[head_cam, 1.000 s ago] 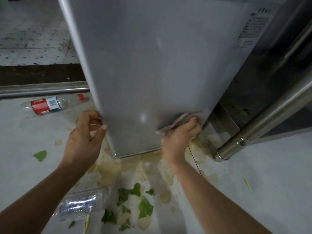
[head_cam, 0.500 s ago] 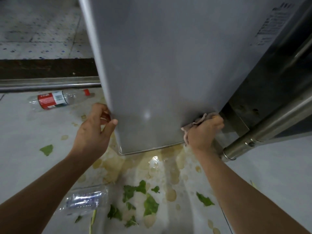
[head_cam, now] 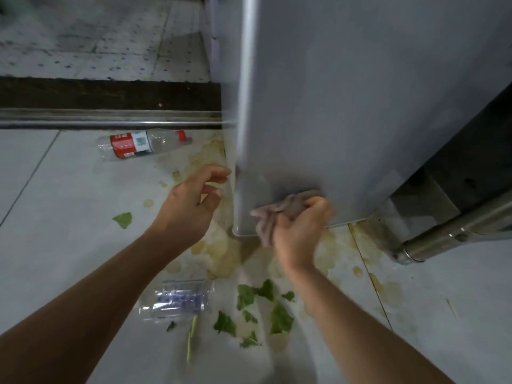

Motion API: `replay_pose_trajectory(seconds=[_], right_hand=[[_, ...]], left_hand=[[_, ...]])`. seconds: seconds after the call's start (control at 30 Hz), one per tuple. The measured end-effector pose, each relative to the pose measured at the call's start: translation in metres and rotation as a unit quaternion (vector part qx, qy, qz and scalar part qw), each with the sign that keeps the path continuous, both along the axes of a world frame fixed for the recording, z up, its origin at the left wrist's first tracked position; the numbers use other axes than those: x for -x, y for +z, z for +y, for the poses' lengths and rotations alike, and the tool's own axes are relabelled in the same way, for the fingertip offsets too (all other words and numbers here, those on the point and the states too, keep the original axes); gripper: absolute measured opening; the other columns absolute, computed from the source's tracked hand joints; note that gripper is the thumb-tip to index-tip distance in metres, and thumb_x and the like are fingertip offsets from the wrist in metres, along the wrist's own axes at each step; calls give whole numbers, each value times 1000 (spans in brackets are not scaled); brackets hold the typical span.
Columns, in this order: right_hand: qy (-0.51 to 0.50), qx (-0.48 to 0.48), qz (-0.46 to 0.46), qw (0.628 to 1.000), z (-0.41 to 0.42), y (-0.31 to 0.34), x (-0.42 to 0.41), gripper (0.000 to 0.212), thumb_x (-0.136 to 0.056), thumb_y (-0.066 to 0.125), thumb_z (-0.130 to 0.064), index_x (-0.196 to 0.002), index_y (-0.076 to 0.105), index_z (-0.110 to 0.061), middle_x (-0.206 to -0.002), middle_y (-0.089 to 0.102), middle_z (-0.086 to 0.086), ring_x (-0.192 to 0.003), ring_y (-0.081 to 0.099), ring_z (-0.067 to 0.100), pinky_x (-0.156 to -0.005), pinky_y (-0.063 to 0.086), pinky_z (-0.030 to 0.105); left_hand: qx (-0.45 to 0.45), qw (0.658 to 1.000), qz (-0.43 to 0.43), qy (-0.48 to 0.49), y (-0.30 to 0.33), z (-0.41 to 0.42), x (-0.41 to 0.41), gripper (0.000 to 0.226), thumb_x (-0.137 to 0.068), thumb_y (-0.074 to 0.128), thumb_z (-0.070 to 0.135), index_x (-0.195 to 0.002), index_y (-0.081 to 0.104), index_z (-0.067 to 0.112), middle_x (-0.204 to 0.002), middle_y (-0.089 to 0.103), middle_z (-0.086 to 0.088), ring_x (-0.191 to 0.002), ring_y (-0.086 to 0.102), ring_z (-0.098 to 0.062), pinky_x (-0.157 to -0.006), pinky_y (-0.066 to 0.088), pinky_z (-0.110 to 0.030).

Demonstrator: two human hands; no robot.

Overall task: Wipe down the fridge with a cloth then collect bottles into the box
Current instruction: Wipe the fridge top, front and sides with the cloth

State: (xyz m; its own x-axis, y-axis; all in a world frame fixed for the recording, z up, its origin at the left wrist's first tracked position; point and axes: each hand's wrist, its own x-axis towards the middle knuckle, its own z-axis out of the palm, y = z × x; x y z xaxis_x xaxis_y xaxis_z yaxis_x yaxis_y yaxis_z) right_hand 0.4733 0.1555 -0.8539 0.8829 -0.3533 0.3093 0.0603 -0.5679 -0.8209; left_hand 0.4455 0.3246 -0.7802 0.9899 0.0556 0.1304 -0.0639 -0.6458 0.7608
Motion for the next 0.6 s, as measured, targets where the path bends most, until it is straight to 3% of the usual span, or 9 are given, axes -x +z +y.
replay_pose_trajectory(seconds=[0.07,0.13,0.23,0.3,0.37,0.43,0.5,0.6], right_hand=[[-55,-35,22,998,-23,3,-13,32,-75,56,9,-100,41,-1,-108,49,24,-72,53,19,-70,51,42],[-86,-82,37,992,-31,7,-17,30,-77,56,11,-101,41,5,-105,48,24,-66,45,4,-75,49,26],[-25,-115,11,993,-2,19,-3,25,-81,43,17,-101,36,4,-95,50,26,-45,53,5,-40,41,14],[-12,-55,3,998,24,14,3,24,-73,47,-5,-93,34,-4,-98,48,19,-45,52,13,-36,37,16],[-36,-77,4,996,50,11,8,39,-61,47,-28,-91,32,-10,-95,43,11,-58,50,13,-49,49,22],[-27,-125,0,992,69,8,15,30,-70,56,-9,-91,34,-11,-106,40,13,-81,43,11,-74,50,15],[-57,-136,2,989,77,7,16,34,-71,57,12,-91,38,-9,-109,39,13,-87,38,11,-76,44,8],[-68,-160,0,985,80,10,13,36,-72,67,7,-87,39,-11,-104,42,9,-82,46,14,-72,44,12]], left_hand=[[-2,1000,-3,13,-5,9,3,28,-95,47,13,-119,53,26,-110,57,13,-98,57,-6,-76,41,-11],[1,1000,5,24,-10,12,5,28,-95,47,12,-119,53,25,-110,59,10,-97,57,-8,-73,38,-7],[10,999,28,34,-14,10,5,29,-94,48,11,-120,54,24,-111,61,9,-95,57,-10,-71,36,-5],[12,999,36,38,-15,10,4,29,-94,47,11,-119,54,25,-112,60,9,-95,56,-10,-71,36,-5],[4,998,33,46,-14,14,5,28,-95,47,12,-118,54,25,-112,59,10,-94,55,-9,-69,36,-7],[-3,998,26,57,-12,22,7,27,-95,47,11,-118,55,23,-114,58,8,-95,54,-9,-70,40,-14],[-9,997,24,71,-9,30,12,27,-95,47,11,-118,56,21,-116,58,7,-97,53,-9,-76,40,-21],[-6,996,30,89,-10,40,15,26,-94,48,10,-116,57,20,-116,59,9,-98,54,-7,-74,38,-16]])
